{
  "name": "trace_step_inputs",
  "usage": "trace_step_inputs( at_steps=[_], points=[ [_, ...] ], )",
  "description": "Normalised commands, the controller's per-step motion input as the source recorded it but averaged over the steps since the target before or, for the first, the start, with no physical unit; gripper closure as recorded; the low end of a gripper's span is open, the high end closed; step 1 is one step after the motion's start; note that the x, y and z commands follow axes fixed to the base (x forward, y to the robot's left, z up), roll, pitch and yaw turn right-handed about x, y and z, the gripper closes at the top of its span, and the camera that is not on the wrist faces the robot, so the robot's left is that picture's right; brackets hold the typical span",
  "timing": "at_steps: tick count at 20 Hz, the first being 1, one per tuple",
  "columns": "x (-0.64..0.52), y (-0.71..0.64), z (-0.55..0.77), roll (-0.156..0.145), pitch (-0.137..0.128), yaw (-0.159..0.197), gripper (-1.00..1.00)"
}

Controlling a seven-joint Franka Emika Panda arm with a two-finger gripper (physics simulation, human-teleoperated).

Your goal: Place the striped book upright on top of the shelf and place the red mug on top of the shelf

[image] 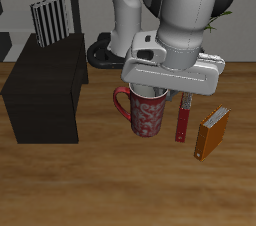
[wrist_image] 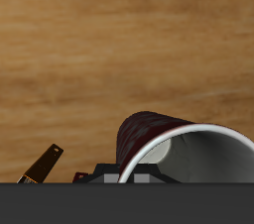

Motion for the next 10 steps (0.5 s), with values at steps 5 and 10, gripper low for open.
trace_step_inputs(
  at_steps=[5,10],
  points=[
    [-0.22,-0.51,0.65,-0.073,-0.059,-0.030,1.00],
    [-0.15,-0.46,0.42,-0.039,-0.007,-0.048,1.00]
  ],
)
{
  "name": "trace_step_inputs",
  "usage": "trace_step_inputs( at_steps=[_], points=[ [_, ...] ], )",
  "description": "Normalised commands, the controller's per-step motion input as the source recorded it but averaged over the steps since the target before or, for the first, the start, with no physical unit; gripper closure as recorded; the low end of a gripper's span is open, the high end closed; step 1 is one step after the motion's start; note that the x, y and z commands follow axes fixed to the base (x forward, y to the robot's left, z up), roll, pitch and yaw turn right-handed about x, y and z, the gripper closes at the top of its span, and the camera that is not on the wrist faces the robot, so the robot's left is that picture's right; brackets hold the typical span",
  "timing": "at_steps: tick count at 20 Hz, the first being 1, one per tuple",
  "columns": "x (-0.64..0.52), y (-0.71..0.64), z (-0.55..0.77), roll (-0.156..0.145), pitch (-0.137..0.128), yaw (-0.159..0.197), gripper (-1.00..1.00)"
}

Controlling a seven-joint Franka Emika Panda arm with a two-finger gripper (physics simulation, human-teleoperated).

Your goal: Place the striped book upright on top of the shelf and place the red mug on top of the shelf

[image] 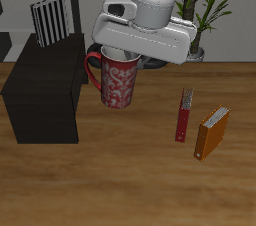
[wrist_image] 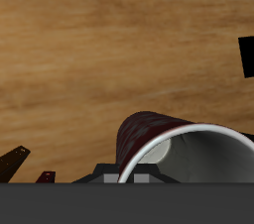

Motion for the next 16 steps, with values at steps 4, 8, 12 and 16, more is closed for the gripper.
trace_step_inputs(
  at_steps=[4,8,12,16],
  points=[
    [-0.15,-0.38,0.40,-0.016,-0.006,-0.052,1.00],
    [-0.15,-0.33,0.32,0.006,0.022,-0.047,1.00],
    [-0.08,-0.27,0.14,-0.024,0.060,-0.050,1.00],
    [-0.13,-0.46,0.15,-0.055,0.016,-0.068,1.00]
  ],
)
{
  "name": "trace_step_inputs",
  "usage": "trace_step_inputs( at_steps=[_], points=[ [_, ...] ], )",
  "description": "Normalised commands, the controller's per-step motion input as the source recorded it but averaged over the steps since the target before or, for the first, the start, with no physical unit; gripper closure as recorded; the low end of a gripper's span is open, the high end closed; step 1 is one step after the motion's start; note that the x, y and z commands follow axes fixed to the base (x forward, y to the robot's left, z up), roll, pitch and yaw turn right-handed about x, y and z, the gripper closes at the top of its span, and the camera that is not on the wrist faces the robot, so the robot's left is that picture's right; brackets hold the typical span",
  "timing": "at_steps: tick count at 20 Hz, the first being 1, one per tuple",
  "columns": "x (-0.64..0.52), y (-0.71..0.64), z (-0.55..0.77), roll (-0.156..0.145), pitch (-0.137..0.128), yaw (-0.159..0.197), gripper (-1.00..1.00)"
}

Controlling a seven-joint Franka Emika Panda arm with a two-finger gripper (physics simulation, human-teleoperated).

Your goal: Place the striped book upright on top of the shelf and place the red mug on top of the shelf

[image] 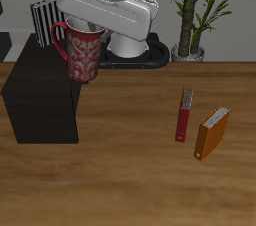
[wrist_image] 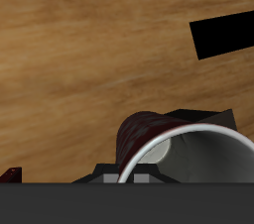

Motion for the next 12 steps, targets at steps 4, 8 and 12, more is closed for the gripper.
trace_step_inputs(
  at_steps=[4,8,12],
  points=[
    [-0.03,-0.38,-0.06,-0.020,0.007,-0.034,1.00],
    [-0.21,-0.28,-0.11,0.011,0.024,-0.086,1.00],
    [-0.31,-0.18,-0.05,0.067,0.000,-0.044,1.00]
  ],
)
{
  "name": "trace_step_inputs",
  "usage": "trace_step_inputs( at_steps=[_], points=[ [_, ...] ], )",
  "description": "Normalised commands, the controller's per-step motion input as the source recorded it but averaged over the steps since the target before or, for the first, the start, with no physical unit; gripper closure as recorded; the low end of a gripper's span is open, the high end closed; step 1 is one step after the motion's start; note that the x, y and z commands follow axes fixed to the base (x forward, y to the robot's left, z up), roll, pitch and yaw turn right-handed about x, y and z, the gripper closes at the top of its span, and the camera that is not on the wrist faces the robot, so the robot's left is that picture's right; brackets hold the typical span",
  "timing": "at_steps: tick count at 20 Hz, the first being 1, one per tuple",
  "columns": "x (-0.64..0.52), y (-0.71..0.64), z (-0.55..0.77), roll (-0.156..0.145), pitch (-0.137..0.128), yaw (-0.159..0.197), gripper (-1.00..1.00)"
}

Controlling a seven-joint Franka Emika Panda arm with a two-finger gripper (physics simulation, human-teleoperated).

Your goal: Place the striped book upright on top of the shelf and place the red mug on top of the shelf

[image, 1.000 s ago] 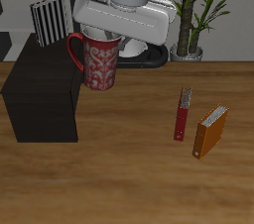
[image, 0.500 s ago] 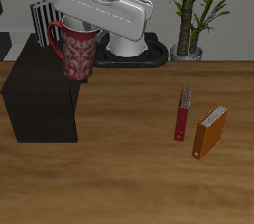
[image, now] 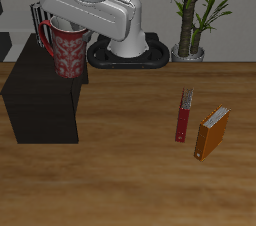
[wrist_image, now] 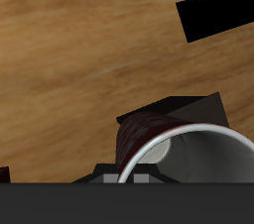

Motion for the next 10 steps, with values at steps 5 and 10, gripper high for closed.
trace_step_inputs(
  at_steps=[5,10],
  points=[
    [-0.19,-0.15,-0.08,0.026,-0.003,-0.008,1.00],
    [-0.09,-0.24,-0.02,0.002,-0.005,-0.027,1.00]
  ],
)
